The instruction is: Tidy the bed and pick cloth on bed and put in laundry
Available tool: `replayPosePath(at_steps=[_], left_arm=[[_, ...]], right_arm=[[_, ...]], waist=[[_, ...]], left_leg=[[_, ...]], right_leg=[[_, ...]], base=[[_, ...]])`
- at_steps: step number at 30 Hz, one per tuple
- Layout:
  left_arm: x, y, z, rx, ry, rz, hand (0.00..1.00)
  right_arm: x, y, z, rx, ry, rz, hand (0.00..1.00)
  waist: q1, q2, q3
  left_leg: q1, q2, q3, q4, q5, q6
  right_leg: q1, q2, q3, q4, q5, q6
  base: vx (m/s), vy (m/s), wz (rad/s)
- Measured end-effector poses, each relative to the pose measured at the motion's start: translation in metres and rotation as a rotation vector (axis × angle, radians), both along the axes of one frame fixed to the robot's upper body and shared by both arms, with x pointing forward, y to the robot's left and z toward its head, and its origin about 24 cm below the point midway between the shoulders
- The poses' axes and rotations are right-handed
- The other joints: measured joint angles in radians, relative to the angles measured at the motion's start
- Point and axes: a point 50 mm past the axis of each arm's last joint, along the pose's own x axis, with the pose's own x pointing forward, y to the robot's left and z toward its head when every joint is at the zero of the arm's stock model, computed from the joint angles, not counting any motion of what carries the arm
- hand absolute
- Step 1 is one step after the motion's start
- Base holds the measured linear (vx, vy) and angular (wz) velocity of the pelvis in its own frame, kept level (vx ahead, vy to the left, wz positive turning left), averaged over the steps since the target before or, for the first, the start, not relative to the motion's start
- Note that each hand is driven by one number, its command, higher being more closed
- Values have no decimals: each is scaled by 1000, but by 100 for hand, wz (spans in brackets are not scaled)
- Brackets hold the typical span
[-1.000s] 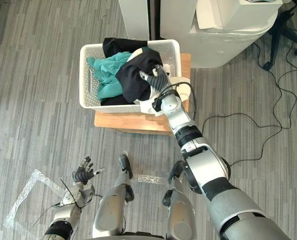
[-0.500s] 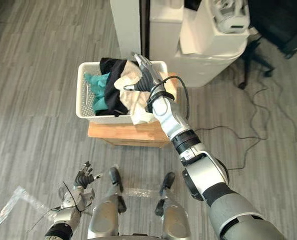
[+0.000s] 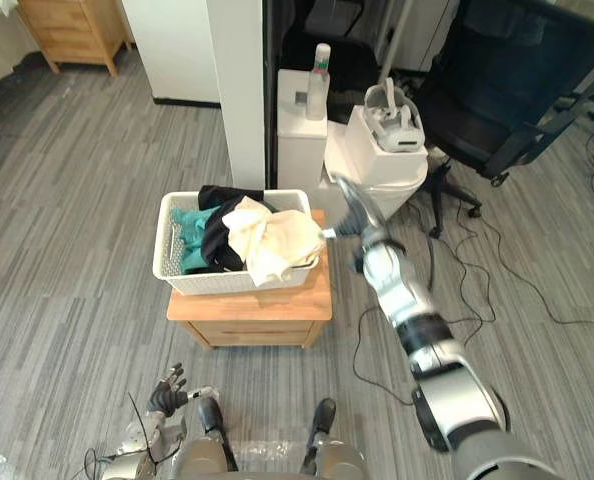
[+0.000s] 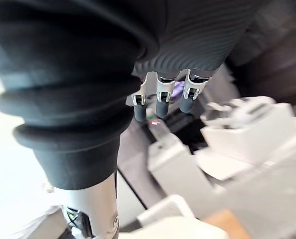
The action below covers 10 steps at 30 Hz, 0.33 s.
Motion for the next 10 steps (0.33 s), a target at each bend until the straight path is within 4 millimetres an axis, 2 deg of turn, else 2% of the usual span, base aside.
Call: replayPosePath(at_steps=[1, 2, 5, 6, 7, 10], left_arm=[[-10, 3, -5, -7, 36, 42, 0], [-17, 6, -9, -13, 68, 70, 0], [-39, 6, -20, -43, 157, 146, 0], [-42, 5, -22, -50, 169, 155, 0], [-45, 1, -24, -59, 188, 159, 0], [-47, -9, -28, -84, 213, 152, 0]], right_arm=[[-20, -6, -27, 66, 93, -63, 0], [-34, -8, -44, 103, 156, -102, 0], [-97, -10, -105, 209, 412, -233, 0], [-109, -8, -115, 228, 461, -255, 0], [-130, -1, -131, 270, 544, -290, 0], [-162, 15, -152, 350, 678, -344, 0]], waist=[[-12, 4, -9], [-18, 6, -11], [-21, 14, -15], [-22, 15, -16], [-22, 18, -28], [-21, 33, -37]], left_leg=[[3, -6, 3, 0, -3, 4], [11, -10, 8, 0, -7, 3], [46, -14, 27, 0, -16, 6], [49, -15, 28, 0, -17, 6], [50, -17, 27, 0, -18, 6], [49, -17, 27, 0, -18, 6]], right_leg=[[1, -4, 10, 0, -3, 4], [4, -7, 18, 0, -5, 7], [27, -16, 30, 0, -12, 17], [34, -17, 30, -1, -13, 18], [35, -18, 30, 0, -16, 22], [35, -19, 31, -1, -31, 41]], base=[[3, 28, -9], [10, 29, -23], [6, 6, -15], [-8, -10, 6], [-5, -5, 4], [0, 0, 0]])
